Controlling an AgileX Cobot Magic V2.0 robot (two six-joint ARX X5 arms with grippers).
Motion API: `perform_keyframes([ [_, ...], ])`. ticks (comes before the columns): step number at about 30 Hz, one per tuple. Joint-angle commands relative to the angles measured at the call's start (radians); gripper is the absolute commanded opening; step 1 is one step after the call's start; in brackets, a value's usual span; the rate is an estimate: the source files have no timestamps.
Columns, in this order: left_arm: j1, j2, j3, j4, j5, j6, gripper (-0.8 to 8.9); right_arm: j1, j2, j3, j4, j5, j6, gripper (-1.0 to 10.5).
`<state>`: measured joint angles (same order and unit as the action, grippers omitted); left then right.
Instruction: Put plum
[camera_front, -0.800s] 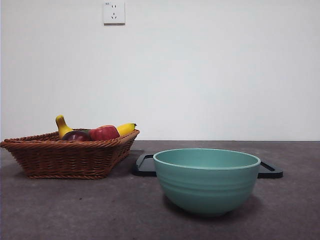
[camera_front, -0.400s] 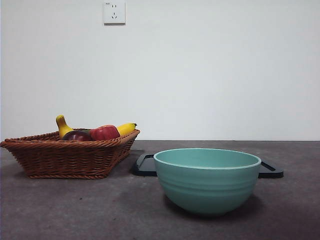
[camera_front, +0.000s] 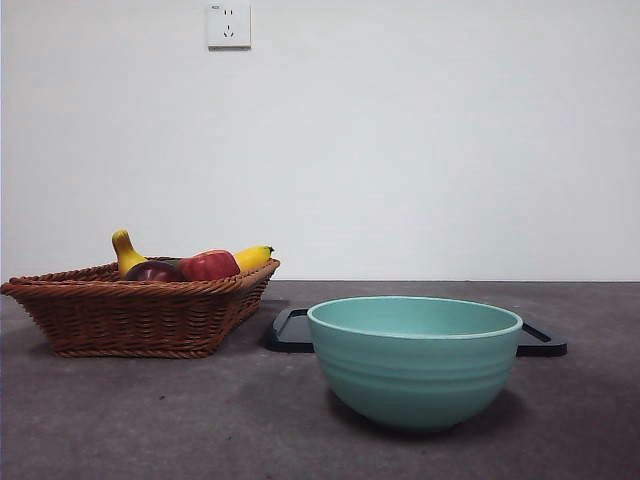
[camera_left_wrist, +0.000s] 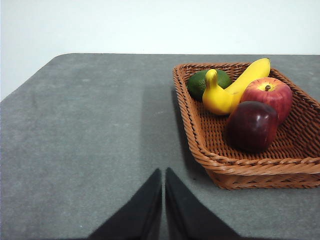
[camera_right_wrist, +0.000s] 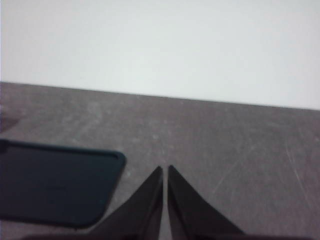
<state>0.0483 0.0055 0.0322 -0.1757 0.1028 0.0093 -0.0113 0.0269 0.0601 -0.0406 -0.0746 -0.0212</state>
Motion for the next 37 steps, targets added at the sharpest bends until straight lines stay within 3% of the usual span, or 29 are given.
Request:
perform_keyframes([
  [1, 0.003, -0.002, -0.021, -0.009, -0.002, -0.003, 0.09, -0.007, -0.014, -0.019, 0.012, 0.005, 0.015, 0.1],
  [11, 0.003, -0.002, -0.021, -0.009, -0.002, -0.003, 0.09, -0.019, -0.023, -0.049, -0.018, 0.021, 0.021, 0.0],
  [18, 0.003, -0.002, -0.021, -0.009, -0.002, -0.003, 0.09, -0.026, -0.023, -0.049, -0.135, 0.023, 0.021, 0.1],
  [37, 0.003, -0.002, -0.02, -0.009, -0.002, -0.003, 0.09, -0.026, -0.023, -0.048, -0.117, 0.023, 0.04, 0.1],
])
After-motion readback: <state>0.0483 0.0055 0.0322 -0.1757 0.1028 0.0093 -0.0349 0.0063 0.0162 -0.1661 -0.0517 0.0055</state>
